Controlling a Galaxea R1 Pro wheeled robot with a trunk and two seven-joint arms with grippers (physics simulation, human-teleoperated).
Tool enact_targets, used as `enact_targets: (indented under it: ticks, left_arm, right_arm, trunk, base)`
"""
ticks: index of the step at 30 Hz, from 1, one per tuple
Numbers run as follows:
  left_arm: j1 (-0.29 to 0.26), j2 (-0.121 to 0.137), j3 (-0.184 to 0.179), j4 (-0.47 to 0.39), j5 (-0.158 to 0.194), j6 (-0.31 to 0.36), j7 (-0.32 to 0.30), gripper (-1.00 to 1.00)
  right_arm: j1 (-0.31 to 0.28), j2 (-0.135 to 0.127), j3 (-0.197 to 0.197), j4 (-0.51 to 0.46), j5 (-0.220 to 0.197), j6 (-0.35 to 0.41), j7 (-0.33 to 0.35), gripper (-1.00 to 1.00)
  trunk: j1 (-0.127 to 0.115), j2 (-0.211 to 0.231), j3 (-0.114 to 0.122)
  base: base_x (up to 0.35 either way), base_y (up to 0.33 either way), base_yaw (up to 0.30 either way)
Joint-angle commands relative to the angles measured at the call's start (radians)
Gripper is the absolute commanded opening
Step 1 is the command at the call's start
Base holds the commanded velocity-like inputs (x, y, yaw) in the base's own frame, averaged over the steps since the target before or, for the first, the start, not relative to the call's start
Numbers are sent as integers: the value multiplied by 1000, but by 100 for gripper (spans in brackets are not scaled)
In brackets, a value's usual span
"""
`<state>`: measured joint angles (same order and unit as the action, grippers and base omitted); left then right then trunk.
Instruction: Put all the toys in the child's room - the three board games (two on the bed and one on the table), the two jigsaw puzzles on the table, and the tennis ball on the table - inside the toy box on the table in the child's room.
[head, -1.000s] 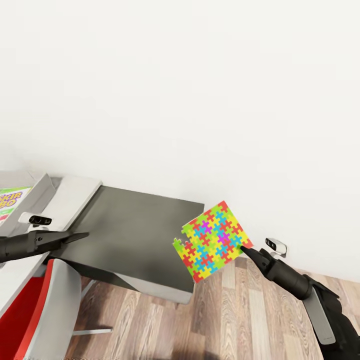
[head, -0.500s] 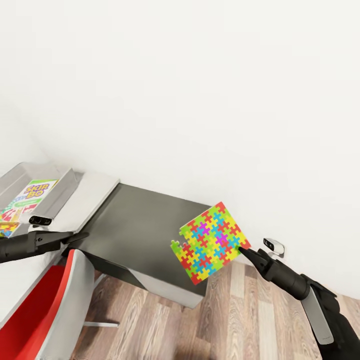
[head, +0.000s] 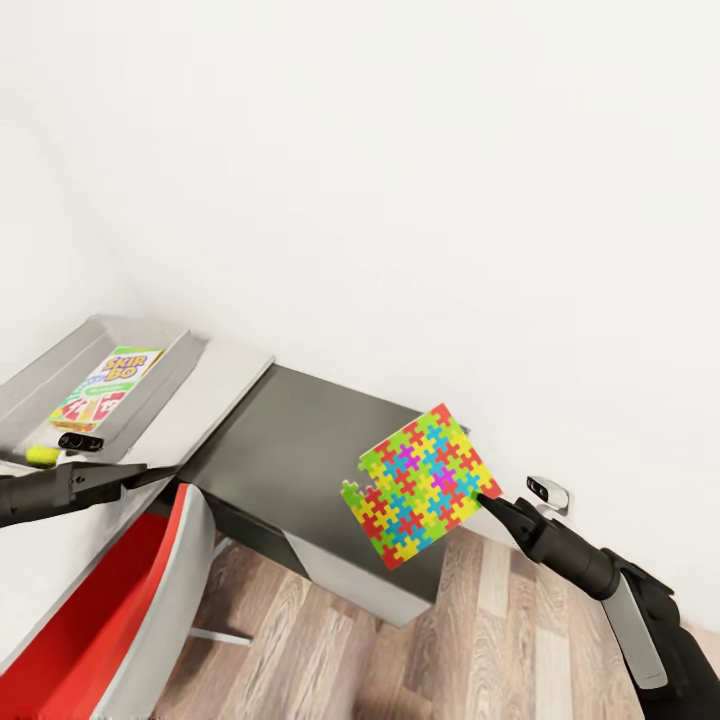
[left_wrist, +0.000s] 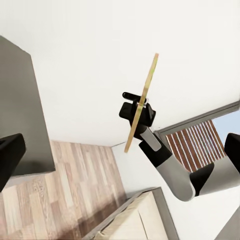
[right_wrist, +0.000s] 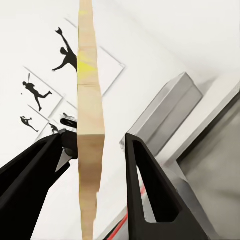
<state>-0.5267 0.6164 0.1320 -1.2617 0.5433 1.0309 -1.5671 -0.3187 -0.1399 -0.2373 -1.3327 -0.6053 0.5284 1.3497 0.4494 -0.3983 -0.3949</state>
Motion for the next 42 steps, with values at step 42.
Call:
enact_targets:
  ticks: [42]
  left_arm:
    - [22,0,49,1,1,11,-4,100]
  right_arm:
    - [0,-1,0,-30,-4,10,5,-100]
  trunk:
    - [1,-2,50]
  base:
    - [100,53,208]
